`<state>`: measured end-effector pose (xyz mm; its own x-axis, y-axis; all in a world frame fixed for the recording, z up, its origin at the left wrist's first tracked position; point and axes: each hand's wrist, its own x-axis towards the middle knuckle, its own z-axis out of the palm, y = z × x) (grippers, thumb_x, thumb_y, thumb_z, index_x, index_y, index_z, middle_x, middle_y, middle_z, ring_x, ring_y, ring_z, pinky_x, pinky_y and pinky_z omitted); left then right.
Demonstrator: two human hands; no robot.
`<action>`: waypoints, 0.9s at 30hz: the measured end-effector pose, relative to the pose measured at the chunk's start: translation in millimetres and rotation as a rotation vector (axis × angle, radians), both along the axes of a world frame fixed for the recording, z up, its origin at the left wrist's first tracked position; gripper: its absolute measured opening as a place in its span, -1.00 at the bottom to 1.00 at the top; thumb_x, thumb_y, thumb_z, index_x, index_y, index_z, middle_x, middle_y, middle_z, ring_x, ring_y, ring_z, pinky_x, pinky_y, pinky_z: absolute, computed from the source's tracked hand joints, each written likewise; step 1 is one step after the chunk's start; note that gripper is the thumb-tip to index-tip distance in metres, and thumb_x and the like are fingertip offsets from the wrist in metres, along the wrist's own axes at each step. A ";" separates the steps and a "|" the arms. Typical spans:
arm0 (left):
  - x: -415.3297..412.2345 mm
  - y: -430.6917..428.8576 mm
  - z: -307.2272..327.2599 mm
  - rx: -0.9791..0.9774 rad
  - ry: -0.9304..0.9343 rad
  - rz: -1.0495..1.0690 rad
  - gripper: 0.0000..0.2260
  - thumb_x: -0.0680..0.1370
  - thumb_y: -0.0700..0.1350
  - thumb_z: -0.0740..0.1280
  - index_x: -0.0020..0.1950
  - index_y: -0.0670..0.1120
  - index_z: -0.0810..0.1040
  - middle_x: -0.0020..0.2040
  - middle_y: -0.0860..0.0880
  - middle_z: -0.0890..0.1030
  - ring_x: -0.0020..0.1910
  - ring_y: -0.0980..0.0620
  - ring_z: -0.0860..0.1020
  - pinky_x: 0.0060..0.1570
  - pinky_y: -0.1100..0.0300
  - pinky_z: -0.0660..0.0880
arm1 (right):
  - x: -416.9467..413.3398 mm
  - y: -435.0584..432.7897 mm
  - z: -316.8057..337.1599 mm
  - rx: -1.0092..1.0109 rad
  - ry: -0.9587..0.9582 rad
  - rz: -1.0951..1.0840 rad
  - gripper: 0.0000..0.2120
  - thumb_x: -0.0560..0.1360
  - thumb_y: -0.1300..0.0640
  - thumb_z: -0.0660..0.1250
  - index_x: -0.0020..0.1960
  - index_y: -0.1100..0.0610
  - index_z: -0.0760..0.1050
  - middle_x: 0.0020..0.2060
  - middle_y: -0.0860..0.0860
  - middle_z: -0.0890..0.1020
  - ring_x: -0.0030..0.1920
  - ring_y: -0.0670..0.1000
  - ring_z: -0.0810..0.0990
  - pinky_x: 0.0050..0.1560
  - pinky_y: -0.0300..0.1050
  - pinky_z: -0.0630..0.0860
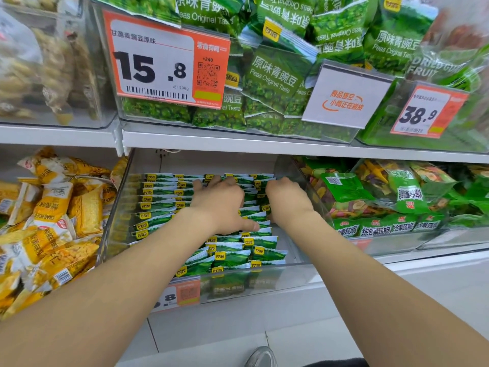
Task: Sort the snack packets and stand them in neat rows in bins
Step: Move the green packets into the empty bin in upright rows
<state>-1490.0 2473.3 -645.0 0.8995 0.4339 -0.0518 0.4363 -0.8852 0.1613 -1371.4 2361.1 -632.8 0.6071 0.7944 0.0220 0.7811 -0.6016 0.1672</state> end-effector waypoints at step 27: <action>0.4 1.1 4.1 0.026 -0.031 0.015 -0.87 0.62 0.02 0.40 0.07 -0.02 0.62 0.16 -0.07 0.49 0.28 -0.16 0.45 0.32 -0.28 0.34 | 0.3 -19.6 2.7 0.139 0.411 -0.063 -0.64 0.57 0.33 0.30 0.34 0.37 0.50 0.13 0.31 0.60 0.10 0.33 0.62 0.10 0.18 0.64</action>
<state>-1489.6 2474.4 -640.8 0.8939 0.4481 -0.0123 0.4446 -0.8827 0.1520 -1371.2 2341.5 -630.1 0.6347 0.7621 -0.1276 0.7268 -0.6449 -0.2363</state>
